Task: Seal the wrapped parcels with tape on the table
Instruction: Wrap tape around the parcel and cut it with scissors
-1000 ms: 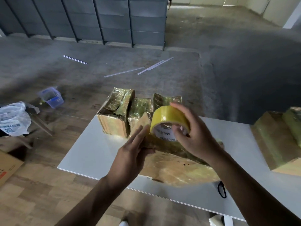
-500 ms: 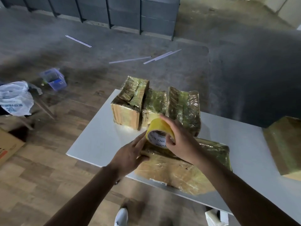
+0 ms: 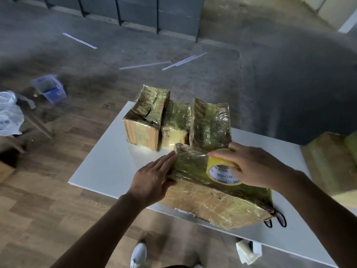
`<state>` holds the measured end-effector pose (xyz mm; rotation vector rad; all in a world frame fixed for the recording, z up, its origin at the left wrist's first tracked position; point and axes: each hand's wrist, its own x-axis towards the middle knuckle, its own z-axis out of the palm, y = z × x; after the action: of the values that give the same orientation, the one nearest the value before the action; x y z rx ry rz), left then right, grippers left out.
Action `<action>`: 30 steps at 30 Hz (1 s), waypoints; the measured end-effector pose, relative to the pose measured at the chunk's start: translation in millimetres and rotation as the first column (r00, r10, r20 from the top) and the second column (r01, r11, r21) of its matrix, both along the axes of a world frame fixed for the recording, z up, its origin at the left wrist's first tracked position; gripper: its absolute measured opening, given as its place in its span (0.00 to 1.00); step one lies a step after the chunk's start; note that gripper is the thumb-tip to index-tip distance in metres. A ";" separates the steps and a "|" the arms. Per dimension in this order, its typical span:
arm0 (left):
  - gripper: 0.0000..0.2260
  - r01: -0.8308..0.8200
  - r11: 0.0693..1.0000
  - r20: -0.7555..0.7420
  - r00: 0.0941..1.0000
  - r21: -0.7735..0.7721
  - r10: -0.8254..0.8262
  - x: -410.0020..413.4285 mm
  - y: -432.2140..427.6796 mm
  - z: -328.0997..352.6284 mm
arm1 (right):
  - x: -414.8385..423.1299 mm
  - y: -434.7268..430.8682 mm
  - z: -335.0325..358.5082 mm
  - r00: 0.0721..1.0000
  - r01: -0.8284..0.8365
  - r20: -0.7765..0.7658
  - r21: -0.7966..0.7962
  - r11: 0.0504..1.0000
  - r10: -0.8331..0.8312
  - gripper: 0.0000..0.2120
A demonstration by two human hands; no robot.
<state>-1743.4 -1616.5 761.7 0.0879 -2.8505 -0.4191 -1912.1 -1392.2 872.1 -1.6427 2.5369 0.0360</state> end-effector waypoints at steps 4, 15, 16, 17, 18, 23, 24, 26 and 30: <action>0.39 0.033 0.971 0.083 0.996 -0.238 -0.014 -5.5 5.5 16.1 | 10.7 7.3 -23.5 0.950 0.194 0.296 -0.322 0.927 -0.096 0.30; 0.52 0.097 0.957 0.143 0.988 -0.272 -0.060 -36.7 43.8 8.1 | 21.3 21.5 -65.4 0.833 0.364 0.553 -0.546 0.755 -0.002 0.37; 0.52 0.100 0.956 0.138 0.988 -0.275 -0.064 -36.6 43.7 7.2 | 19.5 24.2 -60.9 0.848 0.355 0.529 -0.552 0.755 -0.011 0.37; 0.52 0.103 0.955 0.138 0.988 -0.278 -0.066 -36.6 43.2 7.2 | 14.6 28.3 -54.0 0.868 0.336 0.496 -0.545 0.768 -0.028 0.36; 0.52 0.104 0.955 0.141 0.988 -0.278 -0.066 -36.7 42.5 7.1 | 8.2 35.2 -45.5 0.899 0.294 0.437 -0.525 0.799 -0.043 0.32; 0.50 0.093 0.955 0.139 0.989 -0.281 -0.055 -37.4 45.7 7.1 | -11.3 80.3 -9.9 0.970 0.142 0.227 -0.245 0.959 -0.085 0.22; 0.50 0.093 0.955 0.139 0.989 -0.282 -0.055 -38.2 46.4 7.1 | -10.7 81.2 -7.6 0.974 0.138 0.210 -0.226 0.964 -0.090 0.22; 0.48 0.090 0.955 0.140 0.989 -0.282 -0.052 -39.6 47.2 8.7 | -8.2 72.7 -6.7 0.977 0.136 0.189 -0.201 0.970 -0.098 0.21; 0.40 0.166 0.952 0.136 0.981 -0.255 -0.135 -40.0 56.8 14.6 | -1.1 53.4 -8.3 0.971 0.143 0.218 -0.182 0.973 -0.102 0.21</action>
<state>-1783.4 -1559.8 776.4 -0.1632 -3.0103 -0.0576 -1913.2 -1338.8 863.8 -1.4571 2.5410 -0.3883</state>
